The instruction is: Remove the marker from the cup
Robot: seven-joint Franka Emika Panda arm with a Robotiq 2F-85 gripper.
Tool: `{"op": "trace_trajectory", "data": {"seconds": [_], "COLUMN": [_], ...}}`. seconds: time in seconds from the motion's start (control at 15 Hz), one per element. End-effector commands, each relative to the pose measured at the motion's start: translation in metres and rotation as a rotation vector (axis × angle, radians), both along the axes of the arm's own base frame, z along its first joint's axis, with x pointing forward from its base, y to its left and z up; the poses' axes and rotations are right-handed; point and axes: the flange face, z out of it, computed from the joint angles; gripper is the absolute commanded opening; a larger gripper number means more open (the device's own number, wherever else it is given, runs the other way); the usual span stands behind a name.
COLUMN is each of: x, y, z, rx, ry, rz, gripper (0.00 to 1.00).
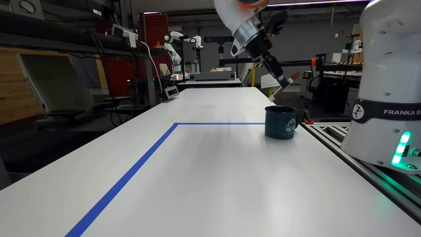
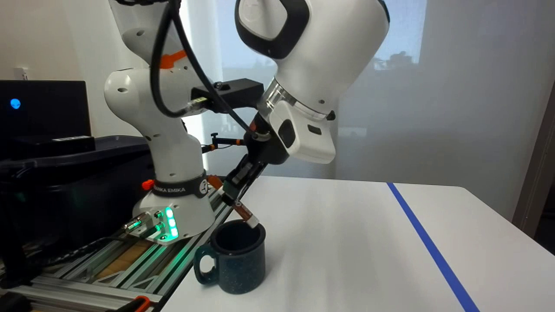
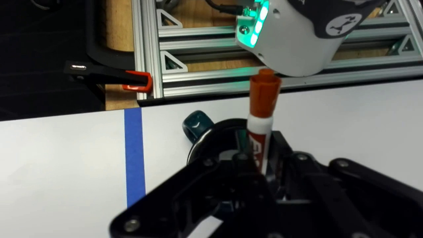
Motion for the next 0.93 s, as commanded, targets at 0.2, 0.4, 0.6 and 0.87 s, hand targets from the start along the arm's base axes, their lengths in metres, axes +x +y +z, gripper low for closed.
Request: {"op": "trace_trajectory", "data": {"seconds": [0.2,0.4,0.6,0.87], "x": [0.020,0.035,0.046,0.058], "y": [-0.011,-0.015,-0.017,-0.014], "z": [0.026,0.018,0.001,-0.029], "rx": [-0.042,-0.090,-0.163,-0.231], "ry": [-0.293,-0.390,-0.463,-0.530], "rz": [-0.180,-0.278,-0.313,-0.313], "gripper": [0.05,0.05,0.05,0.05]}}
